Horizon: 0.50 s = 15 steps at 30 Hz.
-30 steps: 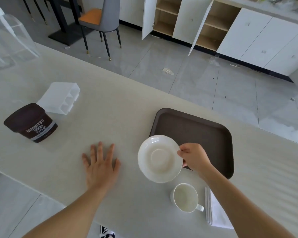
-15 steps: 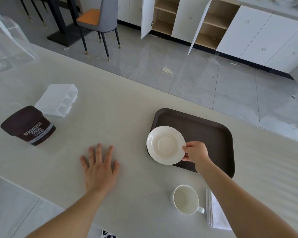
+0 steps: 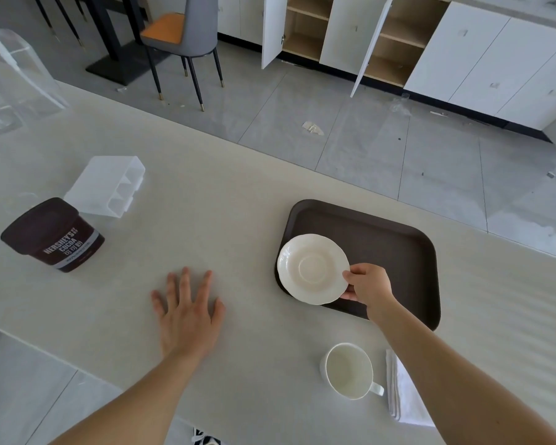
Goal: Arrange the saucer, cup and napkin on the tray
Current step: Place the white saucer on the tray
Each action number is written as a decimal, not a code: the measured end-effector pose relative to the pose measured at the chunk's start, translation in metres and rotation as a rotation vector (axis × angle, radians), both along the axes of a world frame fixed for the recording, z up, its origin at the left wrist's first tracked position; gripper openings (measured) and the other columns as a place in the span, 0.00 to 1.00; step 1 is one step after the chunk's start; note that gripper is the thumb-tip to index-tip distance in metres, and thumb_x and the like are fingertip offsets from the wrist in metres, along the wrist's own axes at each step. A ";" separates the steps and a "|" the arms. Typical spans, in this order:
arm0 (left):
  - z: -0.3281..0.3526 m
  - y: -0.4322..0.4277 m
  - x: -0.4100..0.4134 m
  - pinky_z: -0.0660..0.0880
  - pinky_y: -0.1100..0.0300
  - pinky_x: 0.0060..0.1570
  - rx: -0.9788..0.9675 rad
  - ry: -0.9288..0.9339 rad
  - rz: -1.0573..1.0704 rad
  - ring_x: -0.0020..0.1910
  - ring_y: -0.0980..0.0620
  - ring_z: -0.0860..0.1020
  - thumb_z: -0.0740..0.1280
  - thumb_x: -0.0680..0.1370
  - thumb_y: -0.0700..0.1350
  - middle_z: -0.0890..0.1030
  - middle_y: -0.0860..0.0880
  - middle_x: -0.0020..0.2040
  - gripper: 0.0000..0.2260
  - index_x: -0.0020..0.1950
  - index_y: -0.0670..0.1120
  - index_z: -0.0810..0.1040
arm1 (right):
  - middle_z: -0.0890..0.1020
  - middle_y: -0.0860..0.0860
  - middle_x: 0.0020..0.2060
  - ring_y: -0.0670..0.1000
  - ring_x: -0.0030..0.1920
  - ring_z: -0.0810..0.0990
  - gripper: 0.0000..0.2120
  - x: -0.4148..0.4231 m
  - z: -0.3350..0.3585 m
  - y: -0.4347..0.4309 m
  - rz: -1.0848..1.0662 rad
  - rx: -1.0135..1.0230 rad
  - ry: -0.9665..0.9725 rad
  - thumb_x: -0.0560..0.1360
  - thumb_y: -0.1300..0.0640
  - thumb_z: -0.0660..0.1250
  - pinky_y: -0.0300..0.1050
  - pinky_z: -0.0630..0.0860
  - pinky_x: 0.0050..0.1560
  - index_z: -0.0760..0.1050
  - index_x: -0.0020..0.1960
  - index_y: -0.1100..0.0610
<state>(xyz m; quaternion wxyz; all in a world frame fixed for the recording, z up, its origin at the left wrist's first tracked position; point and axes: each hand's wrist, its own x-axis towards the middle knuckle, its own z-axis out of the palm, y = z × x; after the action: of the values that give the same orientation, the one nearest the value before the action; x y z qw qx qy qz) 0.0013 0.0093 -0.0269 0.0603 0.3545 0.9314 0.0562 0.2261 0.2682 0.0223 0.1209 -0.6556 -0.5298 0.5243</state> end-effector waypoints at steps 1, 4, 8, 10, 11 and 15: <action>0.000 0.000 0.000 0.45 0.36 0.75 0.002 -0.002 0.001 0.79 0.39 0.52 0.50 0.77 0.60 0.59 0.42 0.79 0.29 0.78 0.57 0.61 | 0.86 0.54 0.40 0.51 0.33 0.87 0.06 0.000 -0.001 0.000 0.001 0.001 0.002 0.77 0.64 0.69 0.50 0.86 0.39 0.81 0.43 0.57; 0.000 0.000 0.000 0.46 0.36 0.75 0.007 -0.001 0.000 0.79 0.39 0.52 0.51 0.77 0.60 0.60 0.42 0.79 0.28 0.78 0.57 0.61 | 0.87 0.53 0.40 0.51 0.33 0.87 0.06 0.001 -0.002 0.000 0.000 0.004 -0.001 0.77 0.64 0.69 0.52 0.86 0.40 0.82 0.44 0.57; -0.001 0.000 0.000 0.45 0.36 0.75 0.002 0.001 0.005 0.79 0.39 0.51 0.51 0.77 0.60 0.60 0.42 0.79 0.28 0.78 0.57 0.61 | 0.87 0.52 0.39 0.50 0.33 0.87 0.07 0.001 -0.002 0.000 0.009 0.015 0.000 0.77 0.64 0.69 0.50 0.86 0.39 0.82 0.43 0.55; -0.002 0.000 0.001 0.46 0.36 0.75 0.010 0.003 0.006 0.79 0.39 0.52 0.51 0.76 0.60 0.60 0.43 0.79 0.28 0.77 0.57 0.61 | 0.87 0.52 0.39 0.50 0.34 0.87 0.08 0.002 -0.002 0.000 0.013 0.028 -0.002 0.77 0.64 0.69 0.50 0.86 0.39 0.82 0.41 0.54; -0.002 0.000 0.000 0.46 0.36 0.75 0.014 0.005 0.005 0.79 0.39 0.52 0.51 0.76 0.60 0.60 0.43 0.79 0.28 0.77 0.57 0.62 | 0.87 0.52 0.39 0.50 0.34 0.87 0.09 0.002 -0.002 0.000 0.013 0.035 0.002 0.77 0.63 0.69 0.50 0.86 0.39 0.82 0.41 0.54; -0.003 0.000 0.000 0.46 0.36 0.75 0.015 0.007 0.003 0.79 0.39 0.51 0.51 0.76 0.60 0.60 0.43 0.79 0.28 0.77 0.58 0.61 | 0.87 0.53 0.38 0.51 0.34 0.87 0.07 0.004 0.005 -0.005 -0.001 0.020 0.072 0.78 0.59 0.69 0.47 0.85 0.37 0.82 0.42 0.53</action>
<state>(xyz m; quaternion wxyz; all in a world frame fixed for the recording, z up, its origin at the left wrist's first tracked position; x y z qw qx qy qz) 0.0012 0.0090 -0.0300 0.0541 0.3537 0.9317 0.0620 0.2301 0.2632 0.0276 0.1468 -0.6354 -0.5297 0.5423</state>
